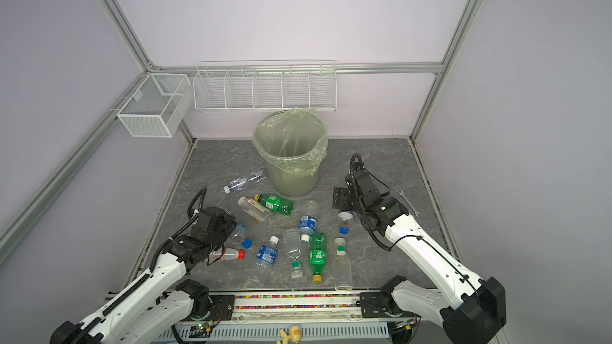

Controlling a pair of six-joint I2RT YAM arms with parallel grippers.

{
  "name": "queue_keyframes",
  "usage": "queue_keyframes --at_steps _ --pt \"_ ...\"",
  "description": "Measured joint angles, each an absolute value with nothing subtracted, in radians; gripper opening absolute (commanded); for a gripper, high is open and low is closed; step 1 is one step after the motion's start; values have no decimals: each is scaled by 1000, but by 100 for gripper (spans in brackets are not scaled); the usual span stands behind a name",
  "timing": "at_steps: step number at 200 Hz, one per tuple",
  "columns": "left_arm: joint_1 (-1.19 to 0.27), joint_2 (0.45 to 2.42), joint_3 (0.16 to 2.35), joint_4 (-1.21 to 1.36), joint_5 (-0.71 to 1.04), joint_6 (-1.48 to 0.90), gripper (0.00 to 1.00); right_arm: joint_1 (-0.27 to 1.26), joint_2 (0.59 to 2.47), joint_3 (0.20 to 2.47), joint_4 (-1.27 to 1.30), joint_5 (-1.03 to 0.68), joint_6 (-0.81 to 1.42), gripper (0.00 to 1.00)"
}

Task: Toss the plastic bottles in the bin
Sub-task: 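Lift the held clear bottle with the left gripper toward the bin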

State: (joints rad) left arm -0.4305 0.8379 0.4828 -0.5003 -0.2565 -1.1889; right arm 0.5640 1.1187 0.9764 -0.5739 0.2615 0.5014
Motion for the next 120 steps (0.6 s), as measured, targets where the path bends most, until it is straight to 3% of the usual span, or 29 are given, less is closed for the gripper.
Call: queue_keyframes --at_steps 120 --pt "-329 941 749 -483 -154 -1010 64 543 1174 971 -596 239 517 89"
